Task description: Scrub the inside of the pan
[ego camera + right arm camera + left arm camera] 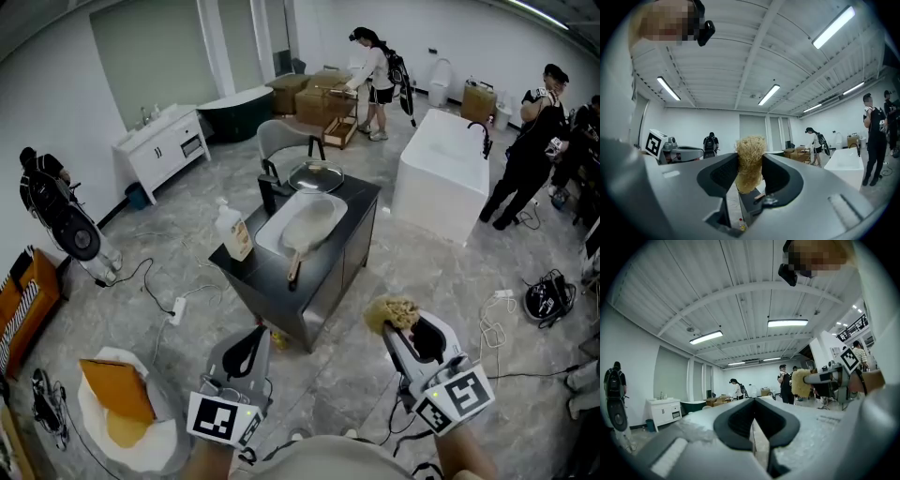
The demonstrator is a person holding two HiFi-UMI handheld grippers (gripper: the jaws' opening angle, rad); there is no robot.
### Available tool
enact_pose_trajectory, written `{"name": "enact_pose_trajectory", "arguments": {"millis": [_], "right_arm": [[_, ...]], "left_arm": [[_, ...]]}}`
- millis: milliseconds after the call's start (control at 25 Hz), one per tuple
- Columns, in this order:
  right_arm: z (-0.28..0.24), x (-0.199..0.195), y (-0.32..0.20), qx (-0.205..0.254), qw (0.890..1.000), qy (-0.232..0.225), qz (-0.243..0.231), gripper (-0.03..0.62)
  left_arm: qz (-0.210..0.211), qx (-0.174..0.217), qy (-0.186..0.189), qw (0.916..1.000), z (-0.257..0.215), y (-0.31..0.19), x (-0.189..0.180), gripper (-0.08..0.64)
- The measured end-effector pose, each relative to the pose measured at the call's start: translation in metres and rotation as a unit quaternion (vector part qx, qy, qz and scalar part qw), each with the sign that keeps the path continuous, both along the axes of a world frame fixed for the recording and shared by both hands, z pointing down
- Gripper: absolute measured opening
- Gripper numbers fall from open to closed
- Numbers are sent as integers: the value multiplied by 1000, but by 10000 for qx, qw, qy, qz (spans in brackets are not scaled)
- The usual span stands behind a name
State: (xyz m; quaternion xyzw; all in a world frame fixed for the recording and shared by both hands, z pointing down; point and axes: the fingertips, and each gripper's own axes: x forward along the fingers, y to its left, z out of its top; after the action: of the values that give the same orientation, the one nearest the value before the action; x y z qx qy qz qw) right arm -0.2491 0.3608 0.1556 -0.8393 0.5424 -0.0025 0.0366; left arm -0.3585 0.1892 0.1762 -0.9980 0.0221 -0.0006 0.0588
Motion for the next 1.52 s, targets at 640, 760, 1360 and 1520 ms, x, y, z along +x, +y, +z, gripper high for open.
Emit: {"name": "enact_pose_trajectory", "arguments": {"millis": [640, 760, 1360, 1520], "right_arm": [[26, 35, 80, -44, 9998, -194, -15, 158], [32, 44, 86, -52, 9997, -229, -8, 158], [54, 107, 52, -128, 9995, -279, -59, 159], [59, 131, 25, -186, 9992, -315, -127, 160]], "left_arm": [[-53, -20, -70, 10000, 12, 72, 36, 2], [-59, -21, -105, 9999, 17, 77, 42, 2], [-61, -63, -101, 9999, 37, 48, 109, 2], [-67, -115, -145, 9998, 44, 26, 133, 2]]}}
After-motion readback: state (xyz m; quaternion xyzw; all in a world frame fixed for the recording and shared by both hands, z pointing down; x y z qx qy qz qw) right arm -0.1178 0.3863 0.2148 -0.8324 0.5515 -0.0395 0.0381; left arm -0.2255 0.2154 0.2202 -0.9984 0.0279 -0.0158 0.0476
